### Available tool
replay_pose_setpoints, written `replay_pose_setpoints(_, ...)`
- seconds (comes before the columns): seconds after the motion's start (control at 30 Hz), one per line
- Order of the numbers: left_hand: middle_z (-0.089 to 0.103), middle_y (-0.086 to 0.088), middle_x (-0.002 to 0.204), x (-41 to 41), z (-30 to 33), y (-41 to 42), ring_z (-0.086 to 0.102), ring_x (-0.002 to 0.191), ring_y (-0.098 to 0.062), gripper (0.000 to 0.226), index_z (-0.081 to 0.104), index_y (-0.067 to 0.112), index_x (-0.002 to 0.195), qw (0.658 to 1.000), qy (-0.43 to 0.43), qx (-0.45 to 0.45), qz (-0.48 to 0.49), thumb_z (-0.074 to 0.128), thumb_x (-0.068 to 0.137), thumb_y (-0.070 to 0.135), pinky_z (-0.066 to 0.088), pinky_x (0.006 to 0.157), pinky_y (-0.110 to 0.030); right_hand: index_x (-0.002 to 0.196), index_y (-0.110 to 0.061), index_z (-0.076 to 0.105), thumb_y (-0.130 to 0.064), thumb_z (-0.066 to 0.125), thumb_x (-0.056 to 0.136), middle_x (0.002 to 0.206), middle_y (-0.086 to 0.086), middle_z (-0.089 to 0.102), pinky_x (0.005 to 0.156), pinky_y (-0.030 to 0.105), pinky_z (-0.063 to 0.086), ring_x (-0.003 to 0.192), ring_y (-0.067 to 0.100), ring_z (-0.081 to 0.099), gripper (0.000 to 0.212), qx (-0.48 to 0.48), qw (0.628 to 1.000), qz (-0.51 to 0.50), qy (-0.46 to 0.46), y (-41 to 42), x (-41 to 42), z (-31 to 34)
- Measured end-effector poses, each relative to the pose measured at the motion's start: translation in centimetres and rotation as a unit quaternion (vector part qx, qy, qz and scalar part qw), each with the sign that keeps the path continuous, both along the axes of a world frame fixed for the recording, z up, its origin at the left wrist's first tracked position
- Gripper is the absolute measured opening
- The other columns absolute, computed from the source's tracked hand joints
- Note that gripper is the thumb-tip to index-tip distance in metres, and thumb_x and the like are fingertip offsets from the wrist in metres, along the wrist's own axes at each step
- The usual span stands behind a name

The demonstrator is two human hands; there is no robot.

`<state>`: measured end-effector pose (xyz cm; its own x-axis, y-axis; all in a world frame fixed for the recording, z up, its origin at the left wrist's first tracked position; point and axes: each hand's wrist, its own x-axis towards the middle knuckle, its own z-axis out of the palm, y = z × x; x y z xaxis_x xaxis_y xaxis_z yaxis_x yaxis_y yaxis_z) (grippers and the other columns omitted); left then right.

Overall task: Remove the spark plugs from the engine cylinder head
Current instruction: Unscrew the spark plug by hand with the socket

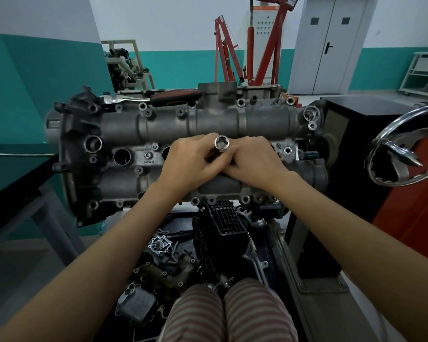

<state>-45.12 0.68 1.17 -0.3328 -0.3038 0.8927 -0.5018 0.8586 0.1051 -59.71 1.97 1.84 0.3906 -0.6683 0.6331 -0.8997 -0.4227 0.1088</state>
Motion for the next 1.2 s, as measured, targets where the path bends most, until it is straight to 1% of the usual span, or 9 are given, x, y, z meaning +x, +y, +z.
replay_pose_setpoints(0.13, 0.044, 0.008, 0.059, 0.08, 0.18, 0.41, 0.040, 0.049, -0.012, 0.030, 0.053, 0.007, 0.067, 1.000, -0.007, 0.021, -0.015, 0.048, 0.086, 0.030, 0.032, 0.049, -0.023, 0.100, -0.008, 0.053, -0.039, 0.050, 0.083, 0.082, 0.004, 0.066, 0.055, 0.031, 0.035, 0.074, 0.029, 0.062, 0.035, 0.011, 0.999, 0.020, -0.037, 0.20, 0.10, 0.20)
replay_pose_setpoints(0.3, 0.040, 0.009, 0.060, 0.03, 0.42, 0.72, 0.037, 0.049, -0.013, 0.027, 0.043, 0.009, 0.065, 1.000, -0.011, 0.024, -0.013, 0.046, 0.084, 0.028, 0.030, 0.048, -0.024, 0.094, -0.007, 0.051, -0.036, 0.052, 0.082, 0.076, 0.005, 0.065, 0.053, 0.031, 0.033, 0.070, 0.031, 0.061, 0.031, 0.012, 0.999, 0.023, -0.042, 0.33, 0.16, 0.09)
replay_pose_setpoints(0.47, 0.054, -0.003, 0.053, 0.00, 0.22, 0.24, 0.051, 0.045, -0.021, 0.036, 0.060, 0.004, 0.066, 1.000, -0.011, -0.007, 0.013, 0.049, 0.088, 0.030, 0.036, 0.045, -0.024, 0.086, -0.014, 0.064, -0.050, 0.040, 0.083, 0.073, 0.007, 0.066, 0.056, 0.028, 0.027, 0.072, 0.029, 0.061, 0.043, 0.008, 0.999, -0.012, -0.029, 0.14, 0.02, 0.20)
replay_pose_setpoints(0.63, 0.059, -0.007, 0.050, 0.00, 0.08, -0.15, 0.054, 0.044, -0.021, 0.044, 0.065, 0.002, 0.061, 1.000, -0.005, -0.018, 0.015, 0.053, 0.086, 0.036, 0.039, 0.044, -0.025, 0.089, -0.011, 0.065, -0.038, 0.048, 0.087, 0.081, 0.013, 0.068, 0.057, 0.032, 0.033, 0.076, 0.035, 0.061, 0.032, 0.010, 1.000, 0.002, -0.021, 0.02, 0.01, 0.14)
replay_pose_setpoints(0.73, 0.052, 0.004, 0.053, -0.05, -0.09, 0.01, 0.045, 0.047, -0.013, 0.033, 0.059, 0.007, 0.065, 1.000, -0.004, -0.008, 0.001, 0.053, 0.085, 0.032, 0.034, 0.049, -0.021, 0.097, -0.010, 0.060, -0.041, 0.045, 0.084, 0.083, 0.008, 0.068, 0.059, 0.034, 0.038, 0.077, 0.031, 0.062, 0.037, 0.012, 0.999, 0.013, -0.027, 0.08, 0.05, 0.21)
replay_pose_setpoints(0.8, 0.038, 0.012, 0.056, -0.08, 0.11, 0.33, 0.037, 0.048, -0.012, 0.023, 0.043, 0.016, 0.066, 1.000, 0.003, 0.012, -0.006, 0.049, 0.084, 0.029, 0.030, 0.049, -0.022, 0.097, -0.008, 0.053, -0.040, 0.049, 0.083, 0.079, 0.005, 0.065, 0.054, 0.032, 0.034, 0.072, 0.030, 0.061, 0.035, 0.019, 0.999, 0.024, -0.035, 0.20, 0.08, 0.18)
replay_pose_setpoints(0.87, 0.036, 0.011, 0.057, -0.11, 0.30, 0.53, 0.037, 0.046, -0.017, 0.022, 0.034, 0.019, 0.068, 1.000, 0.000, 0.014, 0.002, 0.046, 0.084, 0.029, 0.028, 0.048, -0.024, 0.089, -0.010, 0.046, -0.038, 0.053, 0.083, 0.073, 0.005, 0.063, 0.051, 0.030, 0.028, 0.068, 0.031, 0.059, 0.030, 0.027, 0.998, 0.028, -0.044, 0.28, 0.05, 0.13)
replay_pose_setpoints(1.03, 0.056, -0.006, 0.049, 0.05, 0.23, 0.07, 0.052, 0.044, -0.023, 0.039, 0.058, 0.006, 0.058, 1.000, -0.006, 0.003, 0.015, 0.055, 0.086, 0.033, 0.033, 0.048, -0.022, 0.097, -0.020, 0.064, -0.055, 0.037, 0.081, 0.074, 0.002, 0.067, 0.055, 0.028, 0.032, 0.072, 0.023, 0.062, 0.047, 0.011, 0.999, -0.016, -0.034, 0.07, 0.02, 0.13)
replay_pose_setpoints(1.2, 0.052, -0.003, 0.051, -0.04, 0.28, 0.24, 0.047, 0.044, -0.019, 0.036, 0.055, 0.005, 0.060, 1.000, -0.009, -0.013, 0.005, 0.053, 0.085, 0.031, 0.036, 0.043, -0.026, 0.089, -0.011, 0.063, -0.036, 0.047, 0.088, 0.078, 0.010, 0.067, 0.056, 0.030, 0.028, 0.073, 0.033, 0.061, 0.029, 0.008, 1.000, -0.013, -0.016, -0.08, -0.05, 0.17)
